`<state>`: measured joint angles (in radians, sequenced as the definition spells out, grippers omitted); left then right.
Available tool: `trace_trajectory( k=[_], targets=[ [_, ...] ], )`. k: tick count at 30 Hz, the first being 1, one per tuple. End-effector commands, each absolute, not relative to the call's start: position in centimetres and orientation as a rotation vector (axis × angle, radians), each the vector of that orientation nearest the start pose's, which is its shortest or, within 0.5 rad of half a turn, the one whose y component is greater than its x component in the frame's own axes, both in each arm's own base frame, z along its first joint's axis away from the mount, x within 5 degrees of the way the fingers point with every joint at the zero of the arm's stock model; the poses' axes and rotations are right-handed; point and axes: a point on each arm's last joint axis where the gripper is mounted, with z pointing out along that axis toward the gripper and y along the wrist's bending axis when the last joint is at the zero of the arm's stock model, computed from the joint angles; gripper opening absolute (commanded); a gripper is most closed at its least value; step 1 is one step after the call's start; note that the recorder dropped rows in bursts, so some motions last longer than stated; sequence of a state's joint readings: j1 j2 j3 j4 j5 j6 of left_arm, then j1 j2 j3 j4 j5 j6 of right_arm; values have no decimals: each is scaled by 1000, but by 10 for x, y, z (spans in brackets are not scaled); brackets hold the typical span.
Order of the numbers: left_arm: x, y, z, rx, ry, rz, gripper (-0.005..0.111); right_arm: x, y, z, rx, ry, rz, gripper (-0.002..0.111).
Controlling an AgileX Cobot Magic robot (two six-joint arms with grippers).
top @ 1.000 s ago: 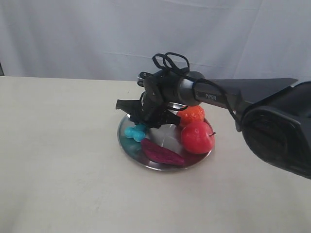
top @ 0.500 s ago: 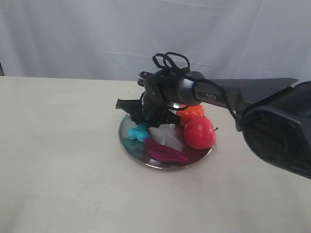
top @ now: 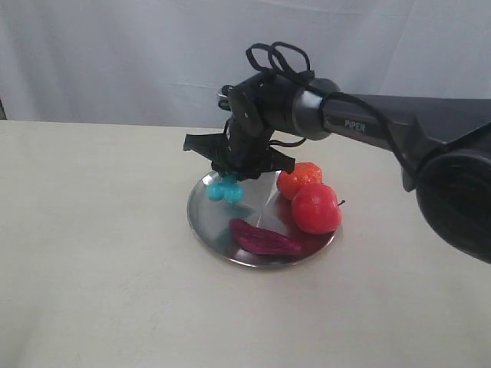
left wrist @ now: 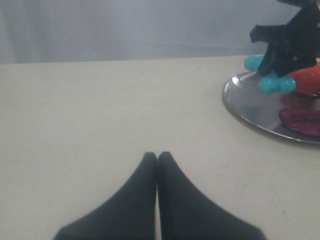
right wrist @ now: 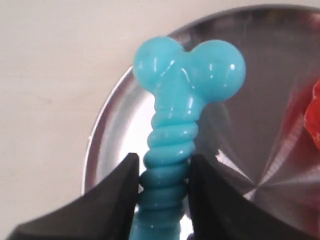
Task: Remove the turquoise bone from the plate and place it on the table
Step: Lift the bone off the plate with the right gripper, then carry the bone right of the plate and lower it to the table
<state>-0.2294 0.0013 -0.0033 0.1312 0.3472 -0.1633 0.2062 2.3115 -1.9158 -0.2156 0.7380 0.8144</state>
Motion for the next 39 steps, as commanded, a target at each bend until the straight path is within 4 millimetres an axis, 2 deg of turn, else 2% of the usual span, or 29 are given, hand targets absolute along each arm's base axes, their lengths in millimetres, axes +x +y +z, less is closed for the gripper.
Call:
trace_trajectory(
  k=[1, 6, 12, 19, 23, 27, 33, 36, 39],
  targets=[
    [53, -8, 182, 144, 1824, -152, 0, 492, 100, 209, 530, 2498, 77, 0],
    [53, -8, 182, 144, 1824, -152, 0, 475, 109, 241, 417, 2527, 35, 0],
    [53, -8, 182, 144, 1824, -152, 0, 445, 118, 287, 226, 2578, -40, 0],
    [53, -8, 182, 144, 1824, -152, 0, 407, 106, 333, 146, 2602, -107, 0],
    [53, -8, 182, 144, 1824, -152, 0, 375, 88, 354, 139, 2546, -156, 0],
    [53, -8, 182, 144, 1824, -152, 0, 343, 53, 360, 226, 2532, -193, 0],
    [53, -8, 182, 144, 1824, -152, 0, 306, -2, 344, 376, 2541, -271, 0],
    [53, -8, 182, 144, 1824, -152, 0, 298, -23, 330, 433, 2528, -286, 0],
    [53, -8, 182, 144, 1824, -152, 0, 298, -36, 314, 460, 2507, -273, 0]
  ],
)
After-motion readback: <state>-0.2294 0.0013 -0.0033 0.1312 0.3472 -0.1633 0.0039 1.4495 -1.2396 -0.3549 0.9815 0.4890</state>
